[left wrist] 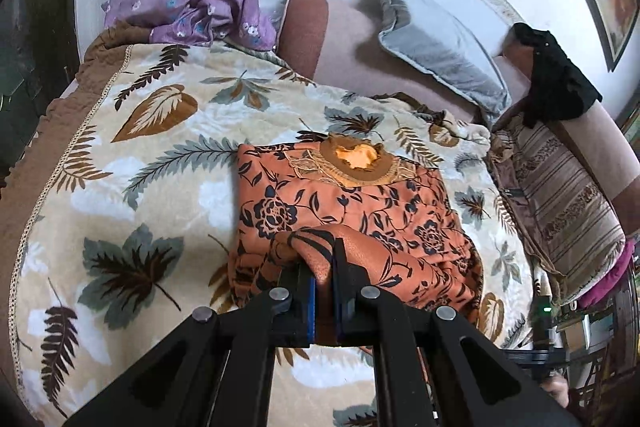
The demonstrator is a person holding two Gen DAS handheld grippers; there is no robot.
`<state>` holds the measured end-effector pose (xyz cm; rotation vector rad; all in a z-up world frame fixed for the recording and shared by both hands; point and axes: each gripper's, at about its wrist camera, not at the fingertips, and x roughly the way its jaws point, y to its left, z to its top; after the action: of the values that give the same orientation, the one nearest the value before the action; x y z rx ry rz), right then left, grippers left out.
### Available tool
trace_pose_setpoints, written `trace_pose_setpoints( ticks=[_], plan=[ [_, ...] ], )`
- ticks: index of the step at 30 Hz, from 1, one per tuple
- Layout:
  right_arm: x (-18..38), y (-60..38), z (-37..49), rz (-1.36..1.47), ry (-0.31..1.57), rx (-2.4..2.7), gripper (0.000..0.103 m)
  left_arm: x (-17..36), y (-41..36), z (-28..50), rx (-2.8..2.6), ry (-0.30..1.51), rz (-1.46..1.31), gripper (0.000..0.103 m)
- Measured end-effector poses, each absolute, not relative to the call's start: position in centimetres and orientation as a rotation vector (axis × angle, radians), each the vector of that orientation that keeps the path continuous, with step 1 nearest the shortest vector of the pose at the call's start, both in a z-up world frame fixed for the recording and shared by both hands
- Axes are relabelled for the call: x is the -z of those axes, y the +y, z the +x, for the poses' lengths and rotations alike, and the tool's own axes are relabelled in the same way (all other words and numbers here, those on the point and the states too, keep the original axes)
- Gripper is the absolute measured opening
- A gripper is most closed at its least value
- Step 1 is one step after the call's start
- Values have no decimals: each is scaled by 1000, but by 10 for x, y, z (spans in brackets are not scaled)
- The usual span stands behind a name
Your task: Fold small clothes
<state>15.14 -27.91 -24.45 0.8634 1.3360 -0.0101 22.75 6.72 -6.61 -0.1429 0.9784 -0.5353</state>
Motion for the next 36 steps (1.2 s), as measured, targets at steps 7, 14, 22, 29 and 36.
trace_pose_setpoints(
  ticks=[7, 14, 22, 29, 36],
  plan=[
    [249, -300, 132, 879, 1301, -70, 10, 68, 80, 225, 543, 975, -142, 6],
    [162, -391, 183, 918, 911, -46, 9, 82, 78, 277, 504, 999, -152, 6],
    [199, -487, 349, 1153, 686, 34, 10, 145, 58, 391, 372, 1093, -216, 7],
    [298, -548, 378, 1466, 630, 159, 17, 232, 54, 446, 319, 1185, -358, 8],
    [229, -518, 335, 1133, 587, 129, 81, 184, 73, 414, 392, 993, -466, 10]
  ],
)
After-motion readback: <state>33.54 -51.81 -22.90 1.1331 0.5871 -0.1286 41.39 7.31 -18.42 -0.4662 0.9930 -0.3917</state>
